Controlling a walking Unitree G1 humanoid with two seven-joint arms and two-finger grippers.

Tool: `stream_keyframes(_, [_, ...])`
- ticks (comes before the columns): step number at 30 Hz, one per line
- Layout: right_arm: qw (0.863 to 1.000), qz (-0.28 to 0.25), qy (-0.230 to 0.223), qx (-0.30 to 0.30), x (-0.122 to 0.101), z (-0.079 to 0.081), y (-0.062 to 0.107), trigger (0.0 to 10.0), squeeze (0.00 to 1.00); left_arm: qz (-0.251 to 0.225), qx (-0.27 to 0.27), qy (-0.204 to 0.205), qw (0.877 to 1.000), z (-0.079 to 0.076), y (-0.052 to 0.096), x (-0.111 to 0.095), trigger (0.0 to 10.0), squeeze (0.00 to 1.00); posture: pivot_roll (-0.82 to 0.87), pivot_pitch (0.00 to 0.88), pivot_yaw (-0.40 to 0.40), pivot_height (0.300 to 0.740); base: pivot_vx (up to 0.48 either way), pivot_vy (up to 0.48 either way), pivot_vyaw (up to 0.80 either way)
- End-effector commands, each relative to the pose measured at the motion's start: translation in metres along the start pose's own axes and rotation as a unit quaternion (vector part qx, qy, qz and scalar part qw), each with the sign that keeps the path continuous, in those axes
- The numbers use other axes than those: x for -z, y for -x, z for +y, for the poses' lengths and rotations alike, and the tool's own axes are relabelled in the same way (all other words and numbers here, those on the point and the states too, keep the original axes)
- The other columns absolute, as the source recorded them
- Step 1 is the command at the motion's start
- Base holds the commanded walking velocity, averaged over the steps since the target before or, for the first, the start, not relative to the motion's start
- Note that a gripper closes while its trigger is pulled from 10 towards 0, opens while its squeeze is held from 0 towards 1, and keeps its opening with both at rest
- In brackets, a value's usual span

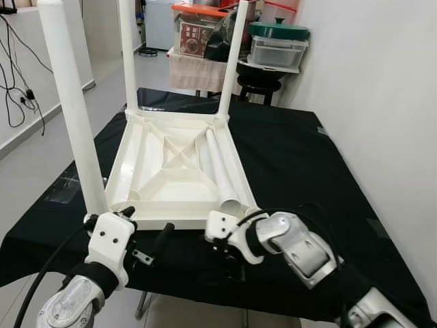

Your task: Building children table

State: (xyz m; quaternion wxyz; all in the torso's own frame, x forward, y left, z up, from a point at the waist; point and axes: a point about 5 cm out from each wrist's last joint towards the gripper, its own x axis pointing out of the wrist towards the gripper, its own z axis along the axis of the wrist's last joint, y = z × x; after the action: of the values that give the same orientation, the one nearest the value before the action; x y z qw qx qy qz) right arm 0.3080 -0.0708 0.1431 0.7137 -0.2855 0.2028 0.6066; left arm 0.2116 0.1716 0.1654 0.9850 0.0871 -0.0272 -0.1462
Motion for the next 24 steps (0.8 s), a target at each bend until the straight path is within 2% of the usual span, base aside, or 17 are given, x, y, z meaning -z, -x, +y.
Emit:
stream_keyframes(1, [1.0,0.001,-0.007,0.025,0.003,-0.01,0.01,10.0,0.0,-0.001,0.006,-0.001,1.0,-0.004,0.0,0.0,10.0,0.0,0.14,0.0,-0.122,0.74,0.0,0.0,0.0])
stream_keyframes(3, [0.999,0.025,-0.014,0.044,0.015,-0.022,0.031,10.0,0.0,-0.001,0.005,0.0,1.0,-0.004,-0.001,0.0,10.0,0.0,0.13,0.001,-0.123,0.74,0.0,0.0,0.0])
stream_keyframes(4, [0.999,0.025,-0.014,0.044,0.015,-0.022,0.031,10.0,0.0,-0.001,0.005,0.0,1.0,-0.004,-0.001,0.0,10.0,0.0,0.13,0.001,-0.123,0.74,0.0,0.0,0.0])
stream_keyframes(7, [0.994,0.095,-0.021,0.049,0.04,-0.027,0.064,10.0,0.0,-0.001,0.007,0.001,1.0,-0.005,0.0,-0.001,10.0,0.0,0.13,0.003,-0.123,0.74,0.0,0.0,0.0])
stream_keyframes(10, [0.992,0.11,-0.023,0.05,0.046,-0.028,0.072,10.0,0.0,-0.001,0.007,0.001,1.0,-0.005,0.0,-0.001,10.0,0.0,0.13,0.003,-0.123,0.74,0.0,0.0,0.0])
stream_keyframes(12, [0.989,0.127,-0.029,0.074,0.054,-0.035,0.089,10.0,0.0,-0.001,0.008,0.001,1.0,-0.005,0.0,-0.001,10.0,0.0,0.13,0.007,-0.121,0.74,0.0,0.0,0.0])
stream_keyframes(13, [0.989,0.127,-0.029,0.074,0.054,-0.035,0.089,10.0,0.0,-0.001,0.008,0.001,1.0,-0.005,0.0,-0.001,10.0,0.0,0.13,0.007,-0.121,0.74,0.0,0.0,0.0])
stream_keyframes(14, [0.985,0.131,-0.036,0.107,0.056,-0.043,0.094,10.0,0.0,-0.001,0.008,0.001,1.0,-0.005,0.0,-0.001,10.0,0.0,0.13,0.008,-0.119,0.74,0.0,0.0,0.0])
stream_keyframes(16, [0.982,0.133,-0.041,0.13,0.058,-0.048,0.097,10.0,0.0,0.0,0.008,0.0,1.0,-0.004,0.0,-0.001,10.0,0.0,0.13,0.008,-0.119,0.74,0.0,0.0,0.0])
stream_keyframes(18, [0.975,0.127,-0.058,0.171,0.057,-0.056,0.094,10.0,0.0,0.0,0.008,-0.001,1.0,-0.004,0.001,-0.001,10.0,0.0,0.13,0.008,-0.115,0.74,0.0,0.0,0.0])
stream_keyframes(21, [0.982,0.109,-0.063,0.138,0.052,-0.048,0.079,10.0,0.0,0.001,0.009,-0.003,1.0,-0.003,0.001,-0.001,10.0,0.0,0.13,0.008,-0.115,0.74,0.0,0.0,0.0])
stream_keyframes(24, [0.984,0.113,-0.062,0.122,0.052,-0.044,0.07,10.0,0.0,0.001,0.009,-0.004,1.0,-0.003,0.001,-0.001,10.0,0.0,0.14,0.01,-0.114,0.74,0.0,0.0,0.0])
